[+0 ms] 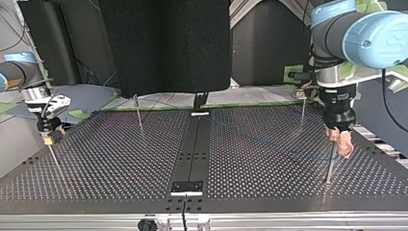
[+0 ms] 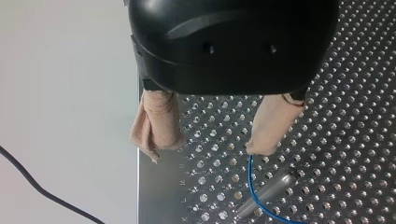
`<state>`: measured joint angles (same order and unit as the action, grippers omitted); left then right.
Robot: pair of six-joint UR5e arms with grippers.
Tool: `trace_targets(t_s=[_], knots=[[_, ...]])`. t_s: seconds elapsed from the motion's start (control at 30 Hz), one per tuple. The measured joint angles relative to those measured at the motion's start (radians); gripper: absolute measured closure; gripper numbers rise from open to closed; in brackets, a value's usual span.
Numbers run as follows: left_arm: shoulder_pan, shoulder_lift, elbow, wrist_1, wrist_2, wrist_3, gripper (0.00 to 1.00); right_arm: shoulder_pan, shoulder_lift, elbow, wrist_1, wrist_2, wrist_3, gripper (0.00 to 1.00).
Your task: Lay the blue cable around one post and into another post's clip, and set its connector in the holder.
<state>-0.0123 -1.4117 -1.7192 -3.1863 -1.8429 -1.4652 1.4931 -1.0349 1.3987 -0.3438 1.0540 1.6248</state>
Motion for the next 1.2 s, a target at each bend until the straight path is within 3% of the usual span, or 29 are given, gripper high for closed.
trace_targets(t_s=[0.47, 0.77, 1.03, 1.2], knots=[[-0.005, 0.0, -0.003, 0.0, 0.002, -0.006, 0.0, -0.001, 0.0, 0.0, 0.0, 0.0, 0.0, 0.01], [-0.023, 0.024, -0.066, 0.042, 0.061, 0.0, 0.0, 0.0, 0.0, 0.0, 0.001, 0.0, 0.0, 0.01], [-0.077, 0.004, -0.13, 0.105, 0.122, -0.053, 0.0, 0.0, 0.0, 0.0, 0.0, 0.0, 0.0, 0.01], [-0.117, -0.034, -0.17, 0.146, 0.109, -0.093, 0.0, -0.001, 0.0, 0.0, 0.001, 0.0, 0.0, 0.01]])
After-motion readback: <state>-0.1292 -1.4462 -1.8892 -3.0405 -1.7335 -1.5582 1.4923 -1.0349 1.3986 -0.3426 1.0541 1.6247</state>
